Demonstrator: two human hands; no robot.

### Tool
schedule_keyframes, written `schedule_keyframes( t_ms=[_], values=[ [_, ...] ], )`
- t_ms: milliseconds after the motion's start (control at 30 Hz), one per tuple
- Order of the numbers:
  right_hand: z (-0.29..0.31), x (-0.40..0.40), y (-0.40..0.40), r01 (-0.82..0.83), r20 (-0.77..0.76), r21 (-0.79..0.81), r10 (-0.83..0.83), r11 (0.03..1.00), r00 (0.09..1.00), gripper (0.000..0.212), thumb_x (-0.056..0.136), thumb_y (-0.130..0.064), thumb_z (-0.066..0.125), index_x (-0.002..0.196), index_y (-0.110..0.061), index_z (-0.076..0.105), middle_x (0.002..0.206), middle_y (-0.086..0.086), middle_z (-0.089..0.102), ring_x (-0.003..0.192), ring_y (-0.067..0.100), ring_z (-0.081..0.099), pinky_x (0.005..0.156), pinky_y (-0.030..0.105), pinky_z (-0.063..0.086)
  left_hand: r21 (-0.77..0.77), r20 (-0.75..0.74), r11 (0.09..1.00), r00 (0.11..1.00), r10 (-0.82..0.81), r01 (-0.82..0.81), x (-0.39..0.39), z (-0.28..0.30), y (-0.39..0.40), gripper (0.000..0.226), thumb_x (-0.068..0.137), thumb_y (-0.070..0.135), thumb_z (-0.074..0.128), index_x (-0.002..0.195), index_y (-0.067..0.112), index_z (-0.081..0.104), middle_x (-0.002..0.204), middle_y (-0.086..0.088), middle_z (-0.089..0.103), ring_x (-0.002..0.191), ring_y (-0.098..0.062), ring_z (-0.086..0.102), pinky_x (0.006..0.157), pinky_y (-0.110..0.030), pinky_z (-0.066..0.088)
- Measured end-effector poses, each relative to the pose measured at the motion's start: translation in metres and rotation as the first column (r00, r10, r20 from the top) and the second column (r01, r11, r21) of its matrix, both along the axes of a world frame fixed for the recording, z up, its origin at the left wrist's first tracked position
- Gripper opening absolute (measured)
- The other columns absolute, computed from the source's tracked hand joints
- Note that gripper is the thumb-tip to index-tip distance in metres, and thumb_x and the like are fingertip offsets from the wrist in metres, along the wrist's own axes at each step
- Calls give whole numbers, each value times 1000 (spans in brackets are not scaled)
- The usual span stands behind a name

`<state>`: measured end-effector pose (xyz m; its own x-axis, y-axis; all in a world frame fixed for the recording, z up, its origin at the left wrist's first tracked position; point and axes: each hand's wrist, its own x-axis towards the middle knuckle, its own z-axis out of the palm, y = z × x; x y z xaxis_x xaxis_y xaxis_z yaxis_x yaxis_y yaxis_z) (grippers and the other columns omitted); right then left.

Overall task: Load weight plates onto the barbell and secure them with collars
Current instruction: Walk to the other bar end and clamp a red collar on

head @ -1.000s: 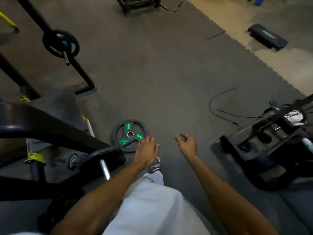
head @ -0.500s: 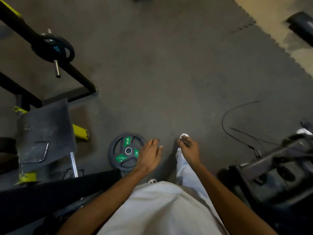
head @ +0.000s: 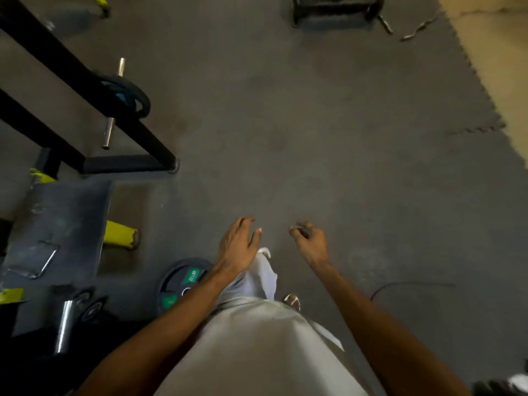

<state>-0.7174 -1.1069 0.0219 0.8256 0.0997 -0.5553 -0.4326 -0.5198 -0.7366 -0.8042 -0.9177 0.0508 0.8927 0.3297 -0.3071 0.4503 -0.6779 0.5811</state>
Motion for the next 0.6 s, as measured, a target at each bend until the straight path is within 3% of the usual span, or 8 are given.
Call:
schedule_keyframes(
  t_ms=[100,233,367,600],
  values=[
    [-4,78,33,-92,8,-8,92,996,996,41,94,-26,74,132,-11,68,115,8,78,105,18,73,102,38,57,-26,3,995,995,101,-101,63,-7,21,46,106,44,46,136,12,61,139,-11,63,127,-35,61,104,-43,49],
    [4,180,84,-252,46,-96,257,963,965,45,97,-30,71,138,-11,65,127,9,74,114,19,71,92,23,49,-47,11,989,990,144,-143,159,-21,72,44,107,38,52,138,9,60,142,-13,62,129,-35,60,107,-43,49],
    [18,277,140,-392,143,-242,432,887,890,51,97,-36,71,139,-8,64,141,13,67,133,28,63,108,32,47,-24,38,984,983,178,-177,253,-15,137,68,97,58,36,137,9,62,139,-14,64,126,-36,63,105,-42,51],
    [21,432,255,-538,257,-398,654,743,712,61,100,-42,66,147,-4,56,155,17,53,151,34,41,124,39,30,40,89,958,956,280,-284,392,-4,249,59,101,47,42,136,6,66,140,-17,64,128,-41,61,107,-47,49]
  ],
)
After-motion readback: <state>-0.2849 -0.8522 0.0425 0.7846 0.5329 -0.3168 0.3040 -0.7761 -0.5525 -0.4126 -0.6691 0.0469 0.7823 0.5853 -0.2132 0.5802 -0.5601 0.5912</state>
